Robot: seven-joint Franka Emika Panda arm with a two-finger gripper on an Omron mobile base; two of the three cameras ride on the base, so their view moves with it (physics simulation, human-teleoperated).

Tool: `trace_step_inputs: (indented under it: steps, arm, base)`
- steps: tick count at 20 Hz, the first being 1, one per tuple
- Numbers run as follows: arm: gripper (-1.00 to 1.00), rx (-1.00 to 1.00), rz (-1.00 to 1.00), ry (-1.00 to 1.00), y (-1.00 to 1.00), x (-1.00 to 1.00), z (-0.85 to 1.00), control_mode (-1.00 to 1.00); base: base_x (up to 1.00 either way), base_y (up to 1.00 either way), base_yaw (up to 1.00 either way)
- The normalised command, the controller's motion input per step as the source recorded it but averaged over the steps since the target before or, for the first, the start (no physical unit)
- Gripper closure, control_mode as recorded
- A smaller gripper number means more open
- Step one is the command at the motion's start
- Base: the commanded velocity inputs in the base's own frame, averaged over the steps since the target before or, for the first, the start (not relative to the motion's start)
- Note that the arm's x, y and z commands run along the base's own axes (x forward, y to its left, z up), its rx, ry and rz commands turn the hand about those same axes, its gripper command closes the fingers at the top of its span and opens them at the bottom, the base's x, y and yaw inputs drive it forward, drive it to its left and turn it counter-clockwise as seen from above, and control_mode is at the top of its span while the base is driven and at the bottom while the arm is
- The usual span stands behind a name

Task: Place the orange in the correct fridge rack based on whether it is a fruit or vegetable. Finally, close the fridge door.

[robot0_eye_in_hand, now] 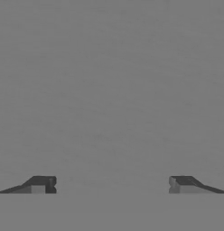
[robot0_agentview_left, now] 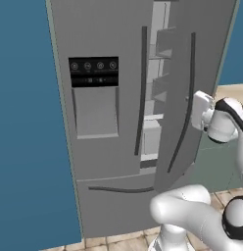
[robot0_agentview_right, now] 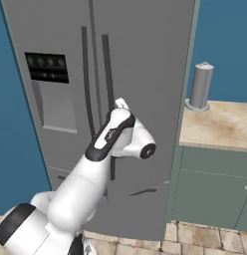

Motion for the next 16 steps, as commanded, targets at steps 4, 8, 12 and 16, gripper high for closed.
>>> trace_step_inputs:
  steps: [4,8,12,16]
  arm:
    - [-1.0,-0.06,-0.26,0.0,0.06,0.13,0.26,-1.0]
    - [-1.0,-0.04,-0.23,0.0,0.03,0.26,0.22,-1.0]
    - [-1.0,0.0,-0.15,0.03,0.0,0.47,0.19,-1.0]
    - [-1.0,0.0,-0.09,0.07,0.0,0.54,0.17,-1.0]
  base:
    - [0.0,0.0,0.0]
    - [0.0,0.0,0.0]
    - [0.0,0.0,0.0]
    - [0.0,0.0,0.0]
